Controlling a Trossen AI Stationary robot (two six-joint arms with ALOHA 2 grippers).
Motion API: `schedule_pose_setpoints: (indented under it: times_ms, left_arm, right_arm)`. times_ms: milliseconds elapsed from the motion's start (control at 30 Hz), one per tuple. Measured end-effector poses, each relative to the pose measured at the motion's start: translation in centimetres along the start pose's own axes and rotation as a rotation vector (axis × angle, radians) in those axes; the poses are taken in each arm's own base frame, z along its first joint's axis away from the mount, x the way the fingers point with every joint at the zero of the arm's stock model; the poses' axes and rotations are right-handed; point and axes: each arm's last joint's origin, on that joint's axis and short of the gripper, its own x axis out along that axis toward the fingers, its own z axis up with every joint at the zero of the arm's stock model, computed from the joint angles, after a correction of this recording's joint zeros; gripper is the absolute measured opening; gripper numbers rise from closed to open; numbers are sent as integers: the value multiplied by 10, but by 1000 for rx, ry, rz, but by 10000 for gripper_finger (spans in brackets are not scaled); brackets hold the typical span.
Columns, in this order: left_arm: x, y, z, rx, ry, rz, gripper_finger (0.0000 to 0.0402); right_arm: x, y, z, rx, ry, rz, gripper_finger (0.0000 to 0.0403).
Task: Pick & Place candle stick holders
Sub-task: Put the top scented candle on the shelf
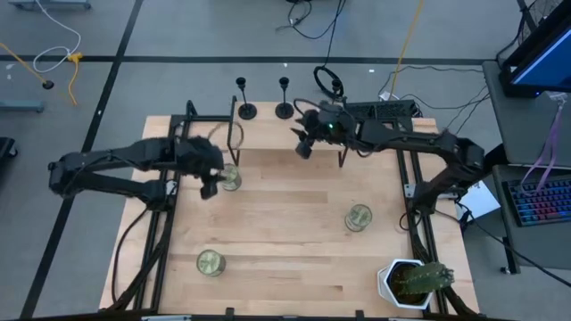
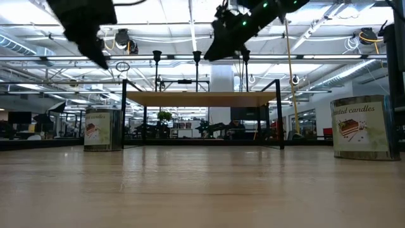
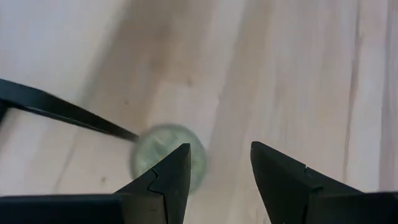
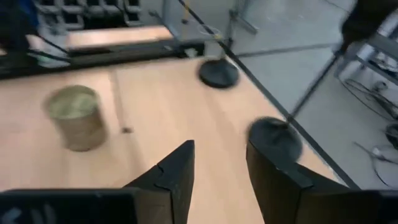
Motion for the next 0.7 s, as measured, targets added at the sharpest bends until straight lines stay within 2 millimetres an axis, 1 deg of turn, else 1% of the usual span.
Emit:
schedule_pose_setpoints:
  times_ms: [67,133,200,300,400,500,700]
  left_arm:
    - [12,-5,-12,69,52,-17,174]
    - [26,-8,-24,107,88,-6,174]
    - [38,-8,-33,107,94,48,174]
    - [49,-7,-39,91,68,100,174]
    - [56,-7,-44,122,59,99,174]
    - [59,-7,-47,154,68,98,174]
    - [67,-6,-56,220,79,104,174]
  right_arm:
    - [-12,9,-1,-2,-22,29,135]
    - [-26,17,-10,-12,-16,59,135]
    - [-37,24,-18,-18,-33,83,136]
    - [-55,30,-38,6,-26,116,136]
    - [-72,36,-58,29,-72,149,133]
    - [-85,41,-77,34,-135,182,131]
    - [-104,43,-108,52,-233,220,130]
